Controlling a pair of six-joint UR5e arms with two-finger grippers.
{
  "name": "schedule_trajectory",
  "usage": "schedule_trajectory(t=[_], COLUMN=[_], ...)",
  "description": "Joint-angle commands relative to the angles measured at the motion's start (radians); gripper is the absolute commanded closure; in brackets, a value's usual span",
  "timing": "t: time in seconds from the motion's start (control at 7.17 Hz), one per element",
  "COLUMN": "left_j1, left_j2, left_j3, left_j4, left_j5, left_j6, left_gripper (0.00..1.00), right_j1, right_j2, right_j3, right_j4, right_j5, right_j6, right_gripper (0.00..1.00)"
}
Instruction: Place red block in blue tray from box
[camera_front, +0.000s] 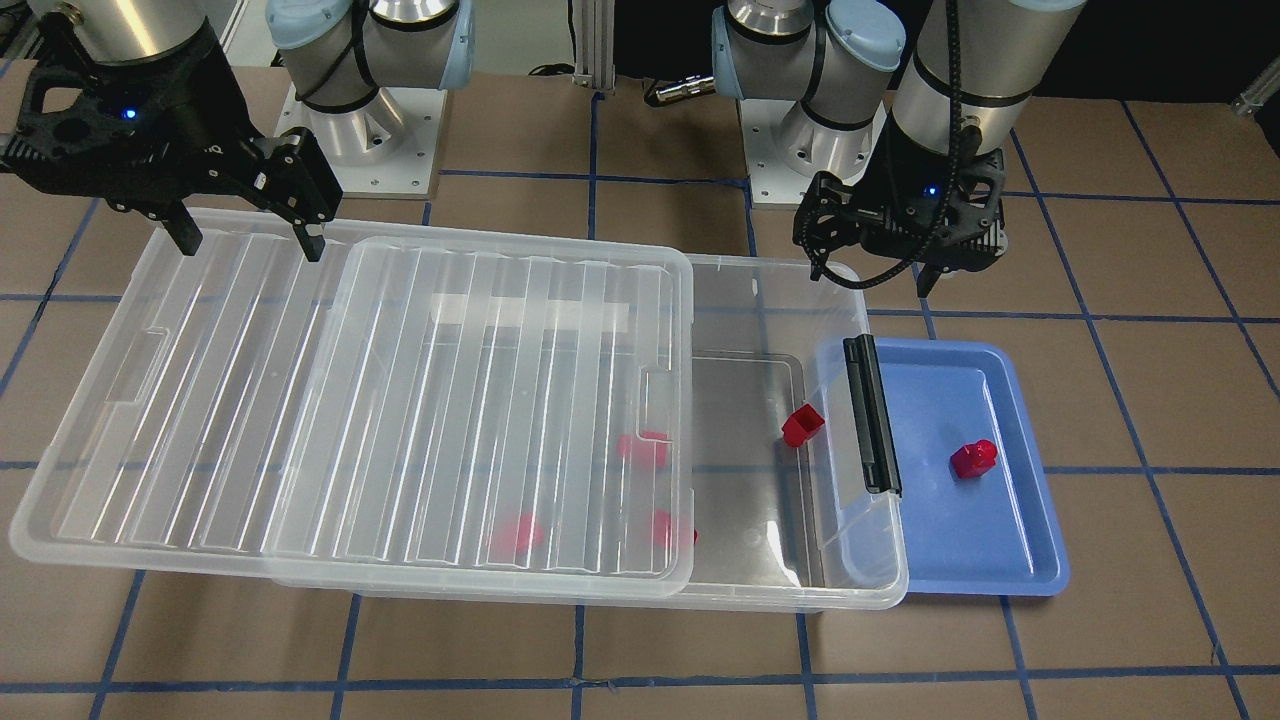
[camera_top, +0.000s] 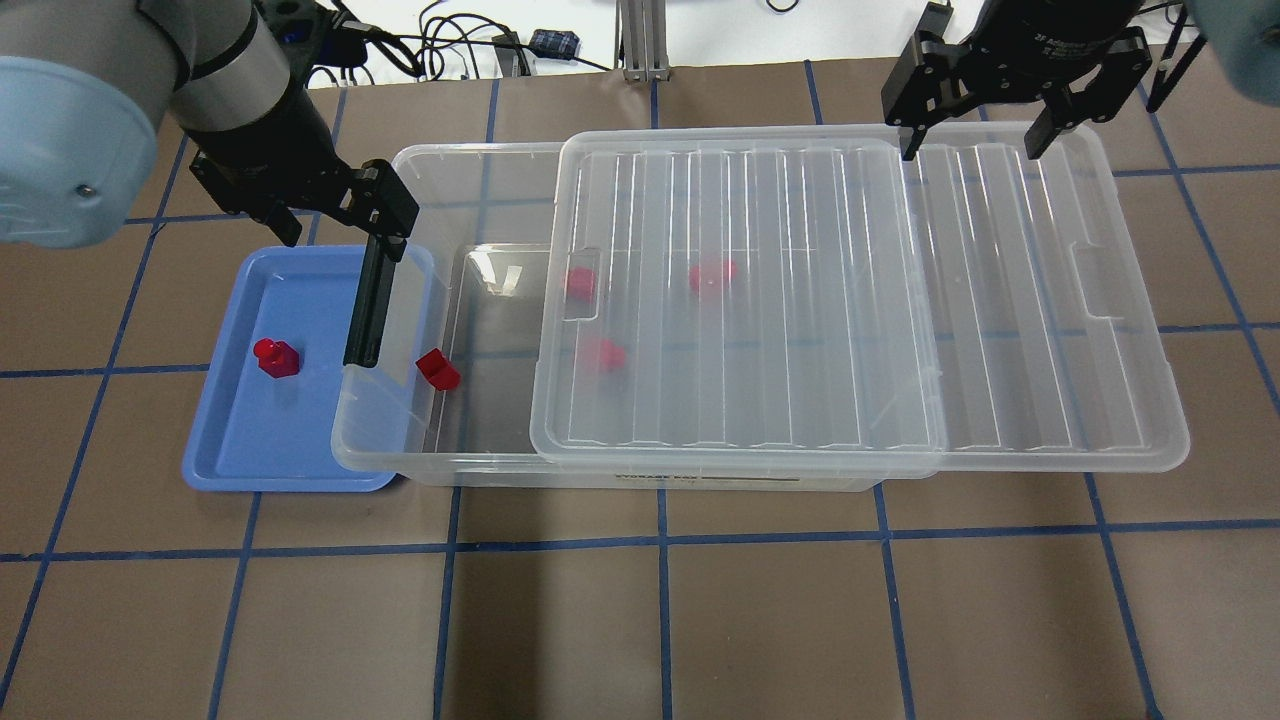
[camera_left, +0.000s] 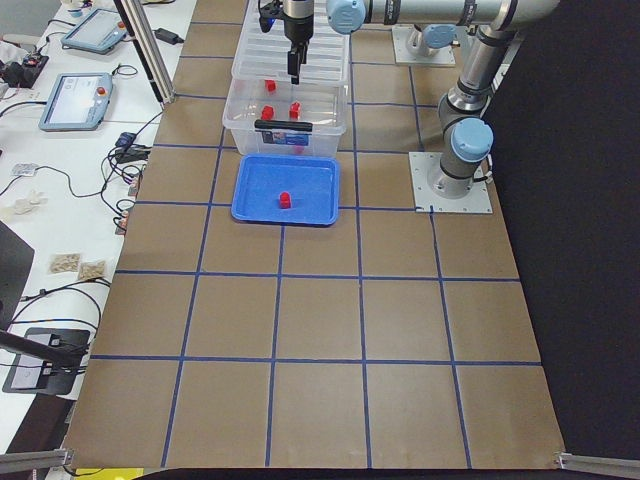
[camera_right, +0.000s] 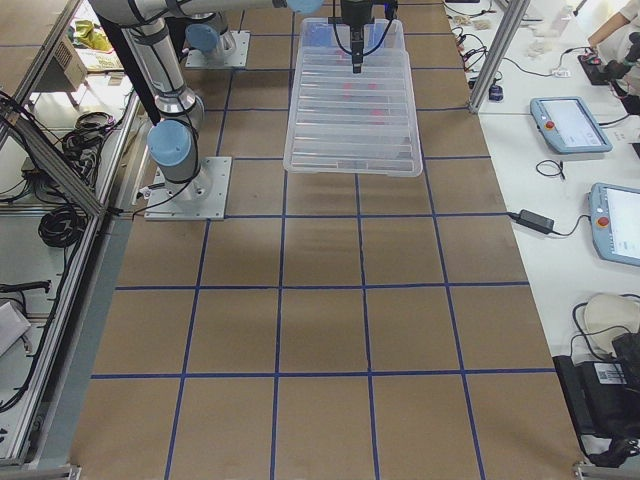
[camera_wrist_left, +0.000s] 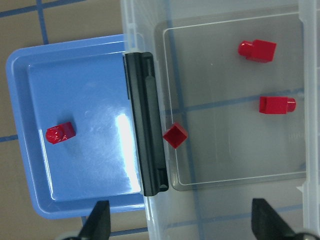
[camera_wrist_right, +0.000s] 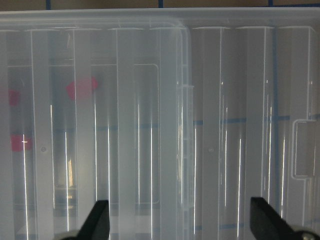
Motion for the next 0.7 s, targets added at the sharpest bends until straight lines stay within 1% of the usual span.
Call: schedule_trajectory(t=[0.0, 0.14, 0.56], left_j1=[0.031, 0.063, 0.074], left_j2=[0.024, 0.031, 0.037], left_j3=[-0.002, -0.004, -0.004], left_j4=[-0.038, -0.048, -0.069], left_j5=[0.003, -0.005, 0.001], left_j6=[0.074, 0.089, 0.077], left_gripper=[0.00, 0.00, 0.00], right_j1=[0.000, 0.000, 0.000], right_j2=[0.000, 0.000, 0.000], right_j3=[-0.001, -0.001, 0.001], right_j4=[0.000, 0.000, 0.000], right_j5=[-0.001, -0.002, -0.002], right_j6=[0.000, 0.000, 0.000], right_gripper=[0.00, 0.00, 0.00])
